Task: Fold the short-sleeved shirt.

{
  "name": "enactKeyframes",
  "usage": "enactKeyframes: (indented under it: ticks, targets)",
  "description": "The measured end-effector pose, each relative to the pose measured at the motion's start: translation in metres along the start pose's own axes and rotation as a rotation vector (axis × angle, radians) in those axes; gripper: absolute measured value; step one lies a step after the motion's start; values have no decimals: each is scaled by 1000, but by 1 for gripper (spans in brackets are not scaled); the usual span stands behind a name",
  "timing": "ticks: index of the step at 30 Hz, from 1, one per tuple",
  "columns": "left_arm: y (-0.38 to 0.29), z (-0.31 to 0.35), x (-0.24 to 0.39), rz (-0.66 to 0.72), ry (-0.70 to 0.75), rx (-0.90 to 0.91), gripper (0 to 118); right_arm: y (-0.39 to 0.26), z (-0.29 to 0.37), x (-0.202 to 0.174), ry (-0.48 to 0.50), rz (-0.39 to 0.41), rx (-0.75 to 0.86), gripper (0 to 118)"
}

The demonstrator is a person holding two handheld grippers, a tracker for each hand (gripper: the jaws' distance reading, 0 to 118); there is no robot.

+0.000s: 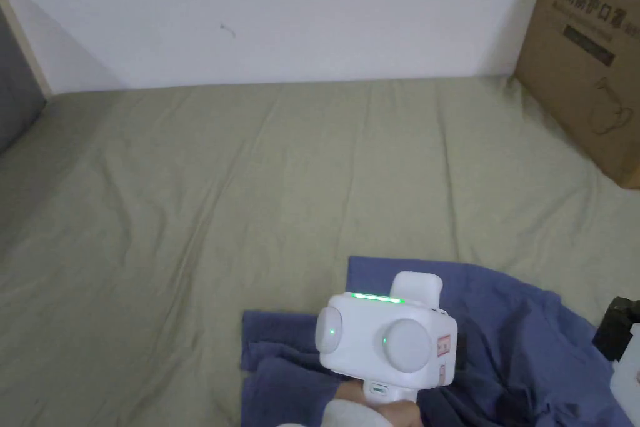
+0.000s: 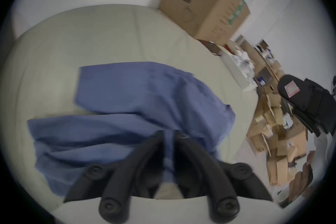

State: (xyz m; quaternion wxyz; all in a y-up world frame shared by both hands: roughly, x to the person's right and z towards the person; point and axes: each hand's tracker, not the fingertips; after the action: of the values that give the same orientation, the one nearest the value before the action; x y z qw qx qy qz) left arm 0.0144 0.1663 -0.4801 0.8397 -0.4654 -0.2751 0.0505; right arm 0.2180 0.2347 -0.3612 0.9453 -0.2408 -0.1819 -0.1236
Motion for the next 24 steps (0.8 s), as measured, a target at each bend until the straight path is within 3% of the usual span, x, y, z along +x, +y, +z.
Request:
enactKeyframes:
  ticks: [6,8,9,10,11,12,13,18,20,21,22,24]
  targets:
    - [-34,23,-111,238,114,-37,0,-16,-9,-30,66,61,-61,0]
    - [-27,31,-138,265,215,-27,0,-19,-14,-36,78,71,-76,0]
    - [-21,35,-151,257,258,-10,6,-20,-17,-37,83,75,-81,0]
    - [-13,37,-163,264,292,2,30,-21,-19,-39,86,80,-85,0]
    - [-4,36,-174,286,289,1,79,-22,-21,-40,87,86,-90,0]
    - [4,32,-187,313,277,1,103,-23,-23,-41,87,93,-95,0]
    - [12,28,-196,353,279,8,110,-24,-25,-40,86,97,-100,0]
    - [30,-26,-204,370,253,-105,107,-27,-40,-35,73,105,-145,0]
    - [18,-55,-193,313,273,-259,97,-28,-44,-32,67,108,-159,0]
    - [14,-56,-181,172,421,-190,94,-27,-48,-30,65,112,-167,0]
    - [12,-56,-173,121,424,-176,90,-27,-51,-28,60,118,-173,0]
    - [14,-47,-168,179,420,-162,70,-23,-61,-26,60,126,-187,0]
